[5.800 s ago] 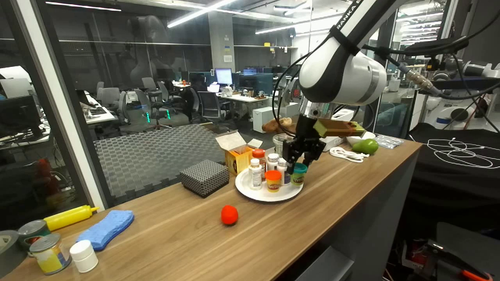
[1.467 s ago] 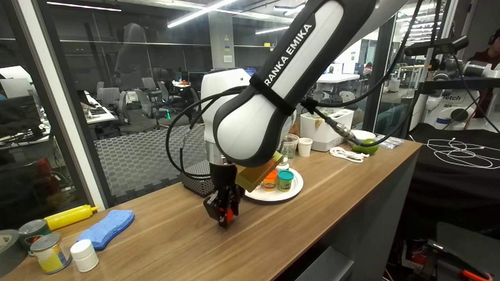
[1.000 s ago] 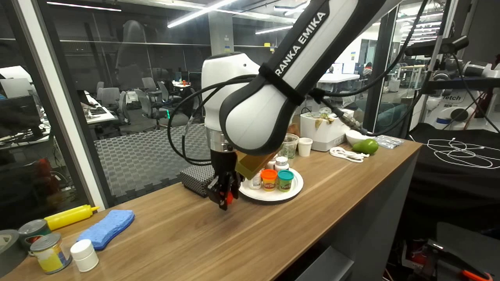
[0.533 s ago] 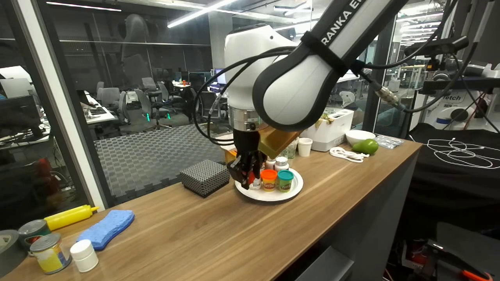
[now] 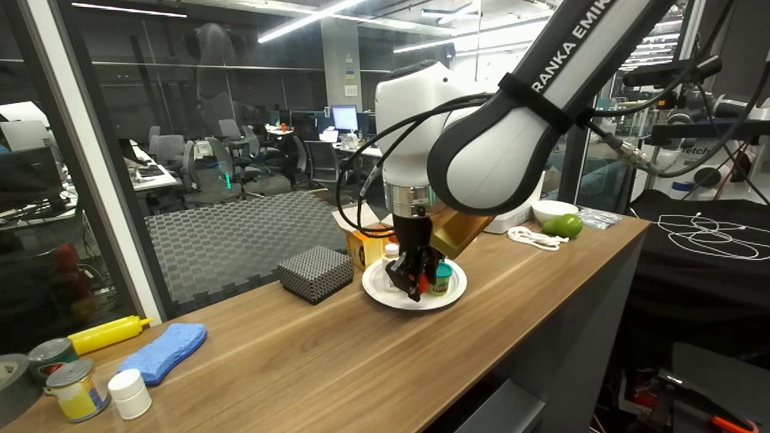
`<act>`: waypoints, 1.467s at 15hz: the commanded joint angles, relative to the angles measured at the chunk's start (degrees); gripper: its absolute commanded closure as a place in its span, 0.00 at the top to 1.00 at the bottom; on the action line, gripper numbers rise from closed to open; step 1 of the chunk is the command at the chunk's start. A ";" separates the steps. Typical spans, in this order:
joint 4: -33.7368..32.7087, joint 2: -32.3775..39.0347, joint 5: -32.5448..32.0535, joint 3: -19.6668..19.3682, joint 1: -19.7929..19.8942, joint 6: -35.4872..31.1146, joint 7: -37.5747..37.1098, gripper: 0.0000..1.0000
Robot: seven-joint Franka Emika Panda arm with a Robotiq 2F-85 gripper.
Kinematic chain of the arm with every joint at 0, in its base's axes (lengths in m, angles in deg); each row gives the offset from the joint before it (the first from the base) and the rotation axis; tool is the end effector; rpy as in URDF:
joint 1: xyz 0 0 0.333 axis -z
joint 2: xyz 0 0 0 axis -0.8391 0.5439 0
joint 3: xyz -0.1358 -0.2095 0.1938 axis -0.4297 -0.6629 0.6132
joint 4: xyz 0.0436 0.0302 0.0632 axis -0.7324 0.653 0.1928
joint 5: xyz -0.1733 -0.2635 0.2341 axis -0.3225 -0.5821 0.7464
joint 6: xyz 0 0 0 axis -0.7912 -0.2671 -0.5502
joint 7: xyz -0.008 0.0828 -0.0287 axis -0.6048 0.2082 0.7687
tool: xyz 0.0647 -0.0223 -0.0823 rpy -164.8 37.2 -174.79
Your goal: Put three bottles on the white plate then stack clear cups together then put the rest of the bottles on the white plate
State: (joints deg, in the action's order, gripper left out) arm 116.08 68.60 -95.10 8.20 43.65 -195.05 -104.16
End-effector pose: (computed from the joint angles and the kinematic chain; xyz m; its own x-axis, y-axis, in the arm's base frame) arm 0.5498 0.0766 0.2504 0.9945 0.0186 0.1027 -0.0060 -0.9722 0.2343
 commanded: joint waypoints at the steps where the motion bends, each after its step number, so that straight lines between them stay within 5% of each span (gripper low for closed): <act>1: 0.11 -0.36 -4.69 -1.37 0.05 0.18 -5.17 0.26; 6: -1.08 1.44 -4.75 -1.29 0.66 0.41 -6.17 0.28; 7: -1.23 1.78 -4.63 -1.27 0.67 0.26 -6.21 0.72; 8: -1.38 2.11 -4.72 -1.37 0.63 0.21 -6.35 0.72; 12: -1.96 3.02 -4.81 -1.69 0.46 -0.46 -7.30 0.99; 17: -1.17 1.19 -3.74 -1.13 0.34 -0.04 -7.71 1.00; 22: 3.14 -8.88 2.42 2.86 1.55 6.74 -3.33 1.00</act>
State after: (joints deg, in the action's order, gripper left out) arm 115.26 68.37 -97.66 8.10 44.16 -193.06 -110.87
